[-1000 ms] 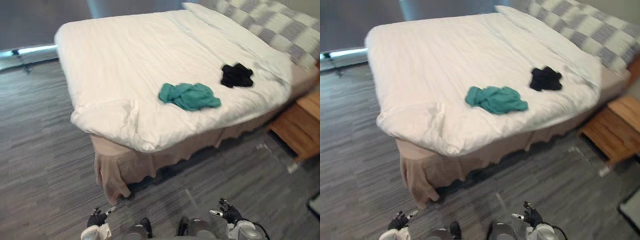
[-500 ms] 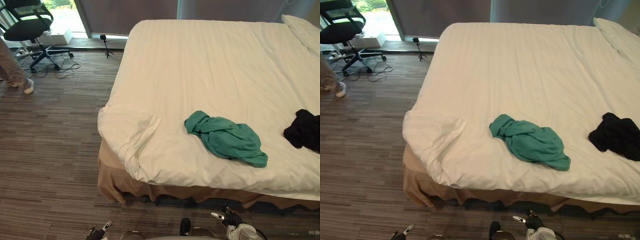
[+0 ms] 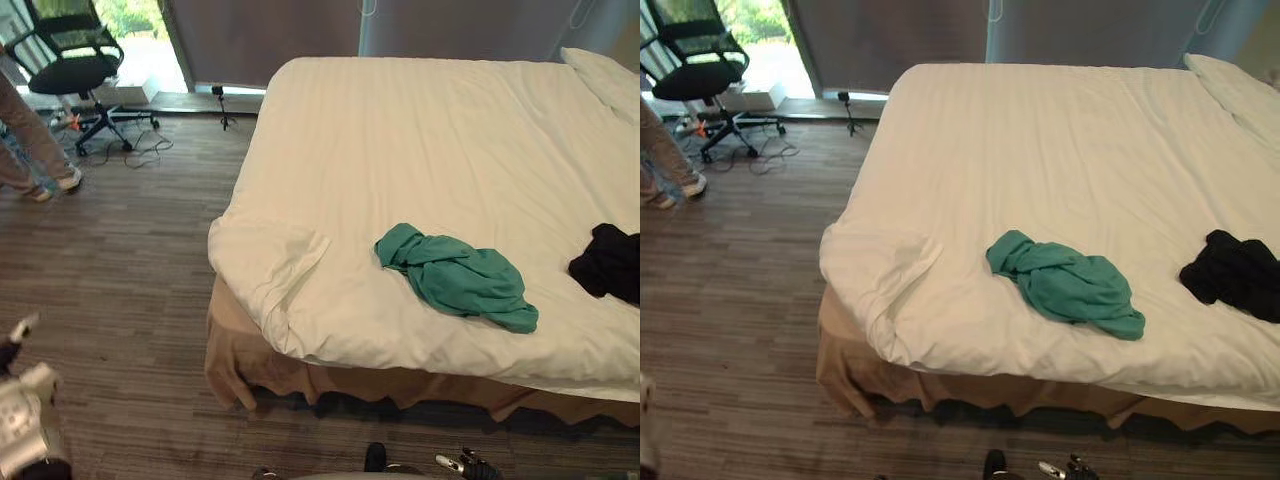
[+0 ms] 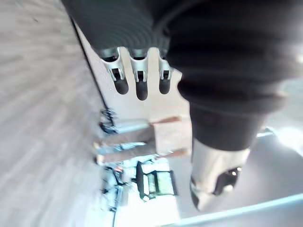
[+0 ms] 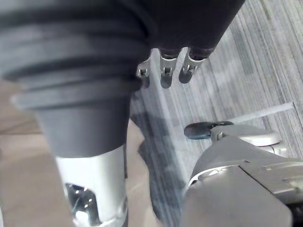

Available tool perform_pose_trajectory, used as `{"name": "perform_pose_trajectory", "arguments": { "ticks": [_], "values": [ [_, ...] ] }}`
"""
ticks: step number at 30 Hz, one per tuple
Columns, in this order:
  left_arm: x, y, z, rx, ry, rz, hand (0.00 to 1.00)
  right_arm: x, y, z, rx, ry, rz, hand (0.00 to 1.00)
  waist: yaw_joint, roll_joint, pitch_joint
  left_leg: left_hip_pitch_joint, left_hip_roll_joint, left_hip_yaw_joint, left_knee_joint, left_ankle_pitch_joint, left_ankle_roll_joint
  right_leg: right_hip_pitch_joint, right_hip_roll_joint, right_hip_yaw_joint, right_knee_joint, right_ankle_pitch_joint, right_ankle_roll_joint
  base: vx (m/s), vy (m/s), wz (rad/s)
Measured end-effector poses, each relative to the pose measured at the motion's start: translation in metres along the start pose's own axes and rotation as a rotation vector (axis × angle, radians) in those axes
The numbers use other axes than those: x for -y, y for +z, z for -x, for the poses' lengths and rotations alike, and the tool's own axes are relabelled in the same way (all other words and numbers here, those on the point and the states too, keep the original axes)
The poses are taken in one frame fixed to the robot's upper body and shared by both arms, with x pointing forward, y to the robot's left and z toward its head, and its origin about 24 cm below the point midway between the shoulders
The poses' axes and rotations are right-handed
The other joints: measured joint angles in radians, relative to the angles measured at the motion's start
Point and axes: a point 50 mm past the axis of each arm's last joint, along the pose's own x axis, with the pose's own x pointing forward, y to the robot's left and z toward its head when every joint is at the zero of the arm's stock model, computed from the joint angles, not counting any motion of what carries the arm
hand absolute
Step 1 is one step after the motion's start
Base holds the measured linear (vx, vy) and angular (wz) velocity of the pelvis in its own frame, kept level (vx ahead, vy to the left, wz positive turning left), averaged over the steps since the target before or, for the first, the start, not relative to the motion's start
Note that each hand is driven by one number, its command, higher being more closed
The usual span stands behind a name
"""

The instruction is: Tidy the bed and pick cloth on bed and put in laundry

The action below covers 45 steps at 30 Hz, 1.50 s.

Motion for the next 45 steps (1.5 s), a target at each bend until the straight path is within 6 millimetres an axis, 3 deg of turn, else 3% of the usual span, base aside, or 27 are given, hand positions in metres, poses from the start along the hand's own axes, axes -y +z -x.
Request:
{"name": "perform_pose_trajectory", "arguments": {
  "ticks": [4,9,12,15,20,27,28,32,36,39,45],
  "values": [
    [0.035,0.029,-0.02,0.092,-0.168,0.007,0.0,-0.001,0.003,0.0,0.017,0.002,0.002,0.0,-0.005,0.004,0.0,0.017,0.001,0.023,-0.009,0.0,-0.001,-0.002,0.008,0.021,0.0,0.002,-0.001,0.03,-0.005,-0.16],
    [0.08,0.031,-0.018,0.096,-0.375,-0.082,0.0,-0.008,0.001,-0.001,0.015,0.023,0.008,0.0,-0.019,0.002,0.0,0.033,-0.007,0.05,-0.01,0.0,-0.001,-0.005,0.006,0.043,0.0,0.002,-0.001,0.01,0.006,-0.12],
    [0.099,0.023,-0.012,0.064,-0.467,-0.159,0.0,-0.016,-0.001,-0.001,0.015,0.046,0.019,0.0,-0.041,-0.005,0.0,0.031,-0.008,0.069,-0.011,0.0,-0.001,-0.019,0.007,0.058,0.0,0.007,-0.002,-0.02,-0.004,-0.16],
    [0.134,0.004,0.004,-0.028,-0.588,-0.209,0.0,-0.024,-0.001,-0.002,0.024,0.065,0.025,0.0,-0.049,-0.015,0.008,0.02,-0.013,0.096,-0.01,0.0,-0.001,-0.047,0.007,0.083,0.0,0.023,-0.003,-0.08,-0.018,-0.25],
    [0.162,-0.028,0.027,-0.192,-0.674,-0.278,0.0,-0.03,0.006,-0.002,0.056,0.089,0.059,0.0,-0.073,-0.029,0.024,0.01,-0.015,0.118,-0.007,0.0,-0.001,-0.072,0.004,0.101,0.0,0.035,-0.002,-0.08,-0.026,-0.15],
    [0.185,-0.039,0.034,-0.266,-0.728,-0.377,0.0,-0.041,0.029,-0.006,0.128,0.123,0.08,0.0,-0.093,-0.036,0.108,-0.04,-0.012,0.123,0.011,0.003,-0.005,-0.119,0.002,0.11,0.001,0.053,-0.003,-0.05,-0.036,-0.04],
    [0.189,-0.037,0.032,-0.26,-0.723,-0.394,1.0,-0.044,0.035,-0.007,0.142,0.129,0.083,0.0,-0.095,-0.035,0.126,-0.053,-0.012,0.124,0.013,0.005,-0.006,-0.133,0.001,0.114,0.001,0.058,-0.002,-0.04,-0.029,-0.08],
    [0.205,-0.009,0.011,-0.155,-0.65,-0.45,1.0,-0.06,0.068,-0.011,0.223,0.166,0.112,0.0,-0.1,-0.045,0.221,-0.108,-0.017,0.141,0.043,0.005,-0.004,-0.187,-0.006,0.146,0.001,0.084,-0.001,-0.04,-0.03,-0.14],
    [0.208,0.006,-0.003,-0.072,-0.552,-0.57,1.0,-0.067,0.093,-0.009,0.315,0.183,0.15,0.0,-0.107,-0.046,0.279,-0.144,-0.023,0.146,0.063,0.0,0.005,-0.215,-0.012,0.163,0.001,0.094,0.008,-0.04,-0.028,-0.07],
    [0.206,0.007,-0.008,-0.081,-0.525,-0.657,1.0,-0.065,0.098,-0.009,0.329,0.175,0.143,0.0,-0.111,-0.048,0.283,-0.156,-0.025,0.139,0.066,-0.001,0.006,-0.217,-0.02,0.147,0.001,0.092,0.011,-0.03,-0.015,0.1],
    [0.204,-0.003,-0.003,-0.113,-0.53,-0.641,1.0,-0.064,0.091,-0.009,0.306,0.171,0.142,0.0,-0.121,-0.044,0.281,-0.159,-0.033,0.092,0.06,0.001,0.01,-0.202,-0.039,0.1,0.001,0.078,0.029,0.01,-0.004,0.22]
  ]
}}
